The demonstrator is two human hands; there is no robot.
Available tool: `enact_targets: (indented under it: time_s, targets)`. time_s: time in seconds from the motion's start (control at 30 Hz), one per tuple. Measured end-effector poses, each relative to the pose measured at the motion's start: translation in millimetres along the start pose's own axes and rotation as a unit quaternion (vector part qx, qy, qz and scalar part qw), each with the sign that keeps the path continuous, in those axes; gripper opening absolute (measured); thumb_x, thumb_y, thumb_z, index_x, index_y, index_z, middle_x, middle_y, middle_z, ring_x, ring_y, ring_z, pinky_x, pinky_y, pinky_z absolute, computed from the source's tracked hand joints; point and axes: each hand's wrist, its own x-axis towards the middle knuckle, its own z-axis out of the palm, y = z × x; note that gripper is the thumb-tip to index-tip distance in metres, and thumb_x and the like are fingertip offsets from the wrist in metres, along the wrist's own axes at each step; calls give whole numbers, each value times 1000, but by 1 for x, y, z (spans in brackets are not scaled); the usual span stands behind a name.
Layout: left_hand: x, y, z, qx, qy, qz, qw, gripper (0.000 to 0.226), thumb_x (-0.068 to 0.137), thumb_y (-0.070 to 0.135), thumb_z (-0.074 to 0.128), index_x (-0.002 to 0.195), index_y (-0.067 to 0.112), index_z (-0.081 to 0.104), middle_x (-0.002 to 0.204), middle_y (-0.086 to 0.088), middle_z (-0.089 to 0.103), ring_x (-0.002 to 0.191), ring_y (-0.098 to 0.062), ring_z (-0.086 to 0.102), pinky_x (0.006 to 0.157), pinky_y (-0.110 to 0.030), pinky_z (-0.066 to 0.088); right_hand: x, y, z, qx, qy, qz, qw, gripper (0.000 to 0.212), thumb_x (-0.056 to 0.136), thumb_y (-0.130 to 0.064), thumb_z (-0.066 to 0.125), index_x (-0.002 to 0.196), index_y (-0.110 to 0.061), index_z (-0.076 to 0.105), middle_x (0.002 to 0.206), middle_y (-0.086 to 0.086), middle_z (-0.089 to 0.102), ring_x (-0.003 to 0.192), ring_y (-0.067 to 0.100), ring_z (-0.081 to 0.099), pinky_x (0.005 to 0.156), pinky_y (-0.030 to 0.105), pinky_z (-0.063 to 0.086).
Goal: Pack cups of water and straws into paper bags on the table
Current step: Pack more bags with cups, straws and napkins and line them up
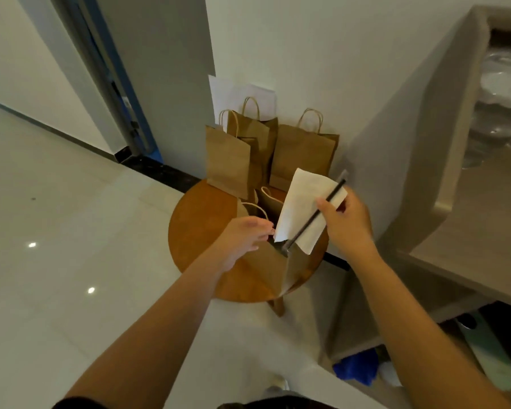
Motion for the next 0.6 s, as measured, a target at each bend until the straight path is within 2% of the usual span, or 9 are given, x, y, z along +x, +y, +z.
enact_targets:
  time_s: [0.13,0.23,0.3,0.43,0.53,0.6]
  targets:
    - [48,-1,-30,20,74,4,997,12,91,14,58,82,16,65,98,-5,67,96,-15,61,82,-28,49,20,4,21,8,7,10,1000,29,93,-29,55,120,-22,48,114,-6,52,100,10,51,84,29,49]
    - [79,-4,-46,46,127,27,991,20,93,15,53,75,17,61,84,-5,62,83,-17,58,73,-24,46,30,14,39,-8,-17,9,1000,22,92,-25,57,113,-22,51,107,-8,52,100,9,51,81,20,45]
    - [102,-2,-54,82,136,47,986,19,93,15,52,77,18,61,79,-2,60,79,-14,56,69,-23,46,36,23,56,-24,-41,-3,999,11,92,-19,58,101,-23,54,99,-7,55,96,10,54,78,11,45]
    - [143,10,-62,187,91,104,973,21,93,14,51,74,21,57,73,4,54,73,-10,52,65,-22,41,52,40,94,-65,-50,0,997,10,91,-14,59,91,-24,60,90,-12,53,89,8,54,71,9,42]
    - [165,20,-68,269,5,149,951,22,92,10,50,74,20,56,71,9,52,71,-6,49,59,-17,36,66,55,120,-129,-22,-30,991,10,89,-8,60,96,-9,68,94,-6,53,86,7,51,76,5,39]
    - [178,27,-69,304,-36,170,937,19,93,11,51,77,19,57,73,11,53,70,-4,49,57,-14,33,74,63,133,-166,-15,-13,986,13,89,-7,60,100,-6,69,98,-5,49,83,1,47,81,5,37]
